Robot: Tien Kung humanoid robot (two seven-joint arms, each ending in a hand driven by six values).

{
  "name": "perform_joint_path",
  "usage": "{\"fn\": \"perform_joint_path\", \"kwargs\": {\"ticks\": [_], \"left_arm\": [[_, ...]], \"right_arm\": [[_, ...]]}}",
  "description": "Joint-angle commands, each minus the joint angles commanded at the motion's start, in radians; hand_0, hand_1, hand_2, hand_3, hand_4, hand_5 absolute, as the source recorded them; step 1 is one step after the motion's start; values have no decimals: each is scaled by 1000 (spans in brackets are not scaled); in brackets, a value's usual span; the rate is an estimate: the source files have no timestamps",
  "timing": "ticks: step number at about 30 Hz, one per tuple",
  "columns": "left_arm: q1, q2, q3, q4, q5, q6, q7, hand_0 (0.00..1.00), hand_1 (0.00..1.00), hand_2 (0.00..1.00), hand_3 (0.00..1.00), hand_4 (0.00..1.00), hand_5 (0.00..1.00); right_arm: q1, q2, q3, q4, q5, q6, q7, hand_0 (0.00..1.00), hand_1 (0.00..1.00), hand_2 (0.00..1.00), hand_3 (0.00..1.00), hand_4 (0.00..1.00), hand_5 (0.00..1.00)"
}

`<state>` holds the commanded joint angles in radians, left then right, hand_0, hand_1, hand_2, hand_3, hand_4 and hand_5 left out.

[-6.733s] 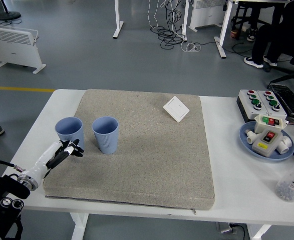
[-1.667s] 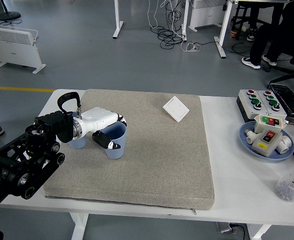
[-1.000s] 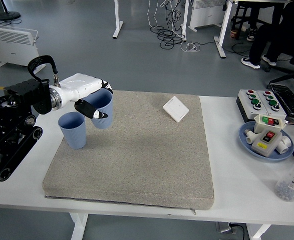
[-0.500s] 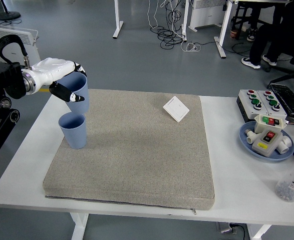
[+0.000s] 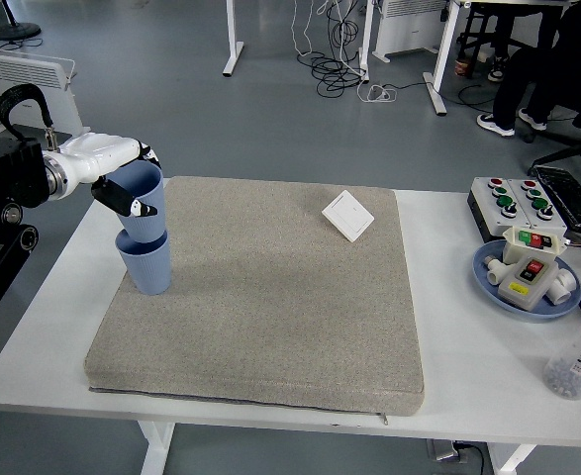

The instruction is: Push cup pick cup insert cup

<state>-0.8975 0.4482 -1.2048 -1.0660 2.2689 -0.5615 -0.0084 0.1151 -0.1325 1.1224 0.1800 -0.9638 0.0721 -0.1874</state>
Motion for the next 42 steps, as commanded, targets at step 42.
{"fn": "perform_joint_path", "kwargs": {"ticks": [42], "left_arm": [[-10, -34, 41, 115, 0, 16, -2, 707, 792, 901, 805, 865, 321]], "right_arm": [[11, -4, -6, 0, 5, 2, 1, 774, 687, 687, 570, 134, 471]]}}
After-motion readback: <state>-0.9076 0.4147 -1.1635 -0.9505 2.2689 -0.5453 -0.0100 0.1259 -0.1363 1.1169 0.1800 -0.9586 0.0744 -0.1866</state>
